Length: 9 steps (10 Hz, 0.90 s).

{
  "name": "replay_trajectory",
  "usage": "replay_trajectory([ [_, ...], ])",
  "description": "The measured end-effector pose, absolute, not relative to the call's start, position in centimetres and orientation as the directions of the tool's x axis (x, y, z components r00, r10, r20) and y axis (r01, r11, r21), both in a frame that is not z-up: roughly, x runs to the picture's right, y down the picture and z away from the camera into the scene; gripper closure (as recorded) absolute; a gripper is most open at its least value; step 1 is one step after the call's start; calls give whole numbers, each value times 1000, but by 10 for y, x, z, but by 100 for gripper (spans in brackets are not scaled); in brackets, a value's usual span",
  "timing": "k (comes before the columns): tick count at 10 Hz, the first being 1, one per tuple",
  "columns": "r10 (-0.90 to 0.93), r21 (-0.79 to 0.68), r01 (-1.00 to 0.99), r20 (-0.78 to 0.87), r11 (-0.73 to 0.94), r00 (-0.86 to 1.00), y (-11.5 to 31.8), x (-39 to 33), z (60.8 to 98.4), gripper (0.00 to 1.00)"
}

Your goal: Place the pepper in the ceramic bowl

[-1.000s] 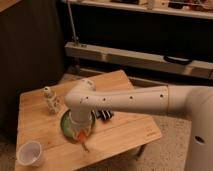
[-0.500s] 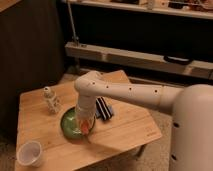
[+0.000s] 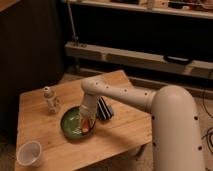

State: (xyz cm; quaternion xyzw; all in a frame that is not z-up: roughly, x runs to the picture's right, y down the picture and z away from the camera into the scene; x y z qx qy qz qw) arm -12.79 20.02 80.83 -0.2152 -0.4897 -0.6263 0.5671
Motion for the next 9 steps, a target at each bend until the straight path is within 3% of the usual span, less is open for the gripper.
replay_trajectory([
  [2,-513,416,901,803,122,-302,192,-142,798,85],
  [7,-525,463,885,767,52,-370,165,-161,756,36],
  [9,-522,457,888,767,37,-373,167,-163,756,26],
])
